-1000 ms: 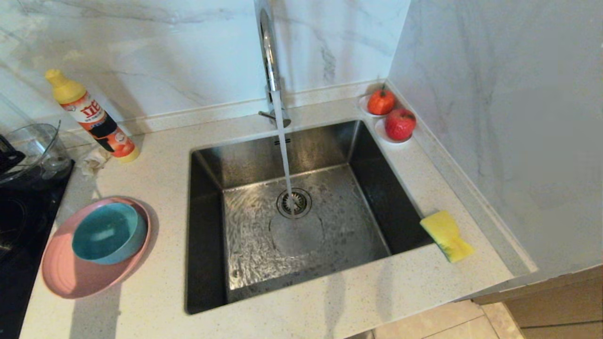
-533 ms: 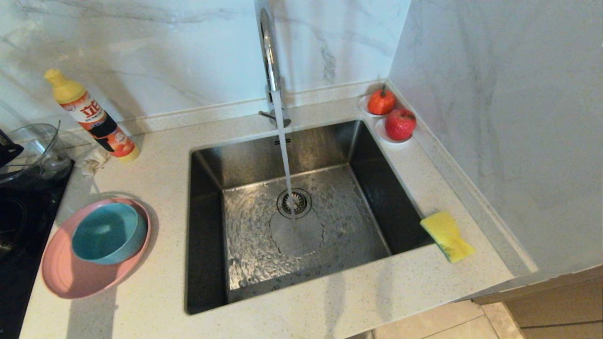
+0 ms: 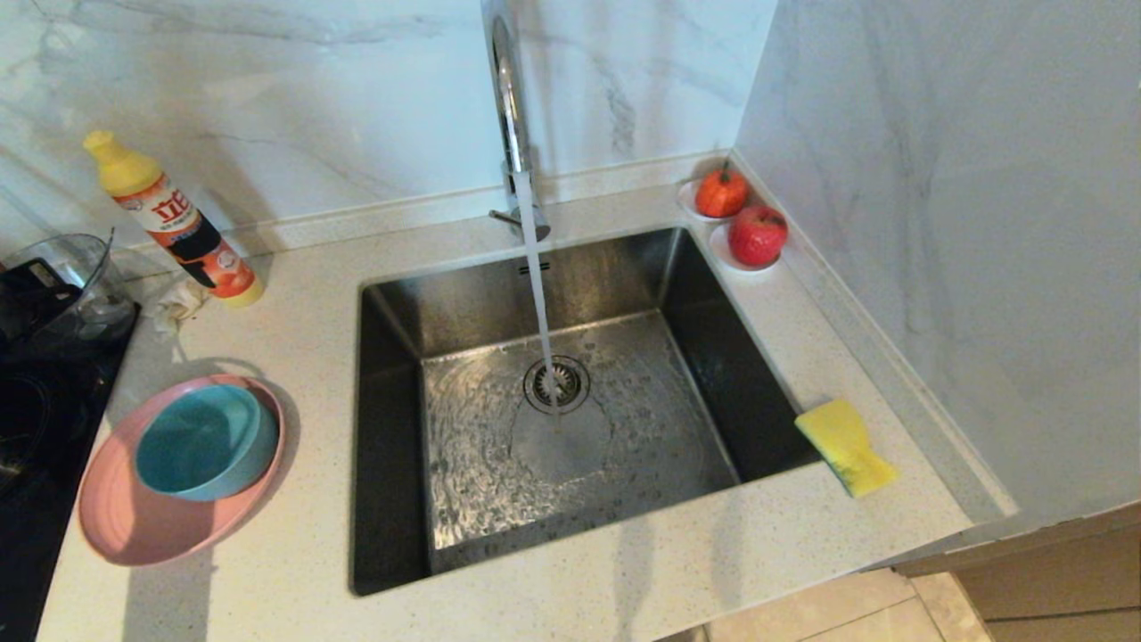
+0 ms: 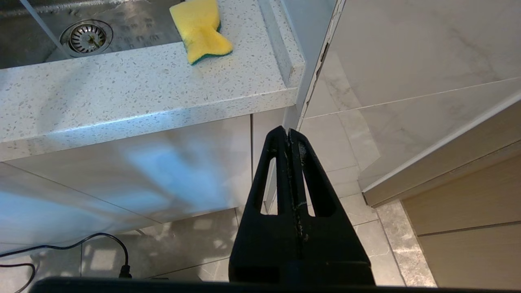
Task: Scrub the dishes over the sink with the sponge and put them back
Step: Place the chopsticks on the glass basin
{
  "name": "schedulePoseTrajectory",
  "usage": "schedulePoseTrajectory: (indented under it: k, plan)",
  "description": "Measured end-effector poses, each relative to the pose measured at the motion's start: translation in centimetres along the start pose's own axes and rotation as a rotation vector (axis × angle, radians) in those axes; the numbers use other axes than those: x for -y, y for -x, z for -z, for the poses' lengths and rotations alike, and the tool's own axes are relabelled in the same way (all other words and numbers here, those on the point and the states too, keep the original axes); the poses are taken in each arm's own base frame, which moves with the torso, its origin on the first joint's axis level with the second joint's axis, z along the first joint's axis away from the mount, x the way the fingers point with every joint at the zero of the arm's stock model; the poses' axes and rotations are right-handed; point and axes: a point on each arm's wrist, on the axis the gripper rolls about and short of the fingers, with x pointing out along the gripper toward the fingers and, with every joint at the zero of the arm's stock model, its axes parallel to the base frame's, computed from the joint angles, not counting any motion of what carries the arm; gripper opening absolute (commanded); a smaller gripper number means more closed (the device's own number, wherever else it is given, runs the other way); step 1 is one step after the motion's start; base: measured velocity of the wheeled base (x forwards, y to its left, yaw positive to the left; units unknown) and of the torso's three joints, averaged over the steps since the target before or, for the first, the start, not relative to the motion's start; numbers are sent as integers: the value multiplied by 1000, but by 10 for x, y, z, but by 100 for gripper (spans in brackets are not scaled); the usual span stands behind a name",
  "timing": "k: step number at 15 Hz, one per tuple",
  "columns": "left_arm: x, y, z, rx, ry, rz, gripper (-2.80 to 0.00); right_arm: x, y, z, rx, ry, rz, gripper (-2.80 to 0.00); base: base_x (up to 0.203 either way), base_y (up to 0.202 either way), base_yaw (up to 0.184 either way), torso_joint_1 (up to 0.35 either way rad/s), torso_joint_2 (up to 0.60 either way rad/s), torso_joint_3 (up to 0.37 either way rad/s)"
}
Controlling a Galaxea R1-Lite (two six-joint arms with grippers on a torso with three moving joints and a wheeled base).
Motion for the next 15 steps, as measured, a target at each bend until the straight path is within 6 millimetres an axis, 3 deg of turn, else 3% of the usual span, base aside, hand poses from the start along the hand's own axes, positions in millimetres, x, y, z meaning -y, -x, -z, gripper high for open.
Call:
schedulePoseTrajectory:
  k: [5, 6, 11, 15]
  plan:
    - [6, -3, 9, -22, -3, 9, -280, 0, 0, 0, 0, 0, 0, -280, 0, 0, 0, 0, 0, 0]
    - [6, -4, 9, -24, -5, 8, 0, 0, 0, 0, 0, 0, 0, -280, 0, 0, 0, 0, 0, 0]
    - [8, -5, -1, 1, -3, 13, 0, 0, 0, 0, 0, 0, 0, -280, 0, 0, 0, 0, 0, 0]
    - [12, 0, -25, 43, 10, 18, 0, 0, 0, 0, 0, 0, 0, -280, 0, 0, 0, 0, 0, 0]
